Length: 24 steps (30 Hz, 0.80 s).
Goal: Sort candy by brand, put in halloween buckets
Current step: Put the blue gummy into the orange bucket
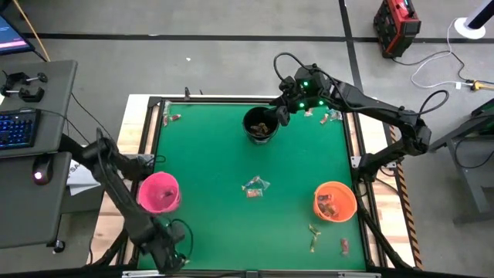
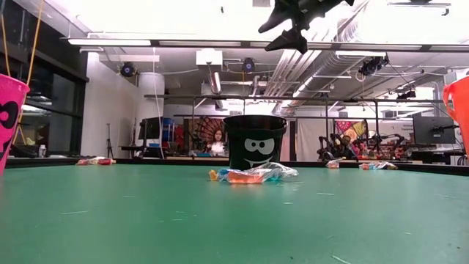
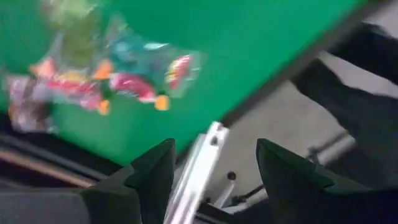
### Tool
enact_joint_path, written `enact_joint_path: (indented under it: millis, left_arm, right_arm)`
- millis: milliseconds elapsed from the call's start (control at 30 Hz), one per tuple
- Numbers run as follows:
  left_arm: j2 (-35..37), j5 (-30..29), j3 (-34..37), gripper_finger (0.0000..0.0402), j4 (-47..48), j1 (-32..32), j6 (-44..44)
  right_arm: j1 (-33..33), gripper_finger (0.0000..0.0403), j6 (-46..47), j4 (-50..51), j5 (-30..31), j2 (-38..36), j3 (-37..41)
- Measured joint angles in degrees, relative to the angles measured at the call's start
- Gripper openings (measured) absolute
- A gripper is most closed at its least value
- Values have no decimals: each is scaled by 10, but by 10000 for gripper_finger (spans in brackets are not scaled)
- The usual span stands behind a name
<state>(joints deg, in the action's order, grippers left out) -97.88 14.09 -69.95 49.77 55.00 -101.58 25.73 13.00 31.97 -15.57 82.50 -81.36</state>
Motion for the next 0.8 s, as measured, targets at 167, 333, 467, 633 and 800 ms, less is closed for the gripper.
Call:
enact_joint_path:
  millis: [167, 333, 467, 633, 800]
  left_arm:
    - [-45, 5, 0, 213, 36, -9, -16]
    - [-72, -5, 0, 213, 40, -22, 3]
    - [-89, -11, 0, 213, 40, -24, 7]
    - [-103, -12, 0, 212, 39, -19, 14]
    - [-110, -14, 0, 145, 38, -19, 34]
  right_arm:
    - [0, 254, -2, 0, 9, 0, 0]
    - [0, 254, -5, 0, 10, 0, 0]
    - [0, 254, -5, 0, 10, 0, 0]
    - [0, 254, -14, 0, 10, 0, 0]
    - [0, 254, -15, 1, 10, 0, 0]
